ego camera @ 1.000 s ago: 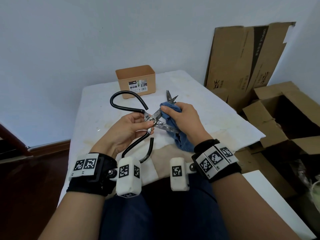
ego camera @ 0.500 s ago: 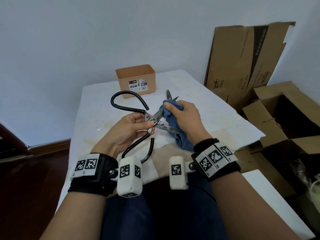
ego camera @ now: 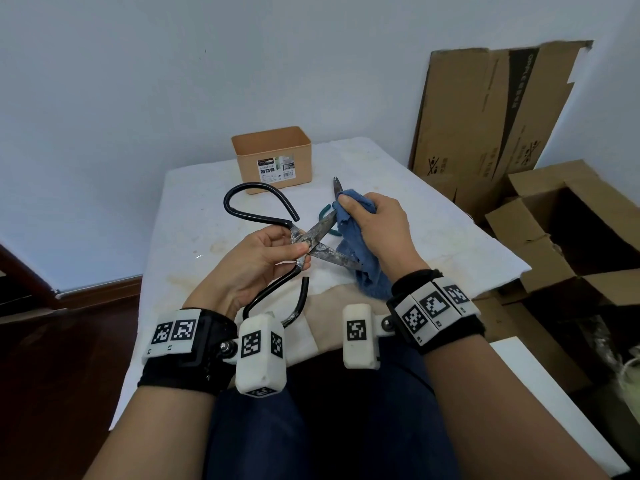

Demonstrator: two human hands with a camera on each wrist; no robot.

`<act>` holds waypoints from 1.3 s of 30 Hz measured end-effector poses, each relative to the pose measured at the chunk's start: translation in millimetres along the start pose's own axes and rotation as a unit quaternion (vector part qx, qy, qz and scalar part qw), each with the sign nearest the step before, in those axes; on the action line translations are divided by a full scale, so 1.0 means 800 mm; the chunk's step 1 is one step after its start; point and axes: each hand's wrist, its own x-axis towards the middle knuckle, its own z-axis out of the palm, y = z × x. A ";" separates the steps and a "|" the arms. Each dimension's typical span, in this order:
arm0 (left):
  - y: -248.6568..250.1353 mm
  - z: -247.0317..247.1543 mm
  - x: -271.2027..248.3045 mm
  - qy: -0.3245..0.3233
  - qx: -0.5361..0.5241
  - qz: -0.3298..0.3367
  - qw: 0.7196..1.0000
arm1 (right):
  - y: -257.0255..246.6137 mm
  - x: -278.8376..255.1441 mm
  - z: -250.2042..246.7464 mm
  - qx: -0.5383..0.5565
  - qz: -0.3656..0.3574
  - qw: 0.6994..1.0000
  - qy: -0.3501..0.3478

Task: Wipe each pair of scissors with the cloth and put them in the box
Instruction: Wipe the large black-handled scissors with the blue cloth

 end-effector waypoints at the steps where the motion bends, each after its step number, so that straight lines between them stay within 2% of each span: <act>1: 0.000 0.000 0.000 0.001 -0.002 -0.001 1.000 | -0.001 0.000 -0.001 0.001 -0.001 1.000 0.000; 12: 0.005 -0.005 -0.004 -0.013 0.008 -0.035 0.999 | 0.001 -0.003 -0.005 0.000 0.021 0.999 0.026; 18: 0.007 -0.009 0.000 0.004 0.040 -0.021 0.999 | 0.011 -0.003 -0.015 -0.002 0.028 0.997 0.078; 22: 0.008 -0.013 0.003 0.017 0.051 -0.011 0.999 | 0.020 0.000 -0.024 -0.046 0.017 0.993 0.106; 29: 0.011 -0.012 0.005 0.026 0.059 -0.007 0.998 | 0.011 0.001 -0.025 0.004 0.016 0.996 0.092; 34: 0.010 -0.010 0.004 0.037 0.044 -0.007 0.998 | 0.012 0.001 -0.019 0.129 0.045 0.987 0.084; 36: 0.010 -0.009 0.004 0.046 0.041 -0.007 0.998 | 0.005 -0.003 -0.017 0.180 0.055 0.981 0.051; 39: 0.010 -0.006 0.007 0.056 0.045 -0.006 0.997 | -0.002 -0.009 -0.011 0.188 0.073 0.979 -0.017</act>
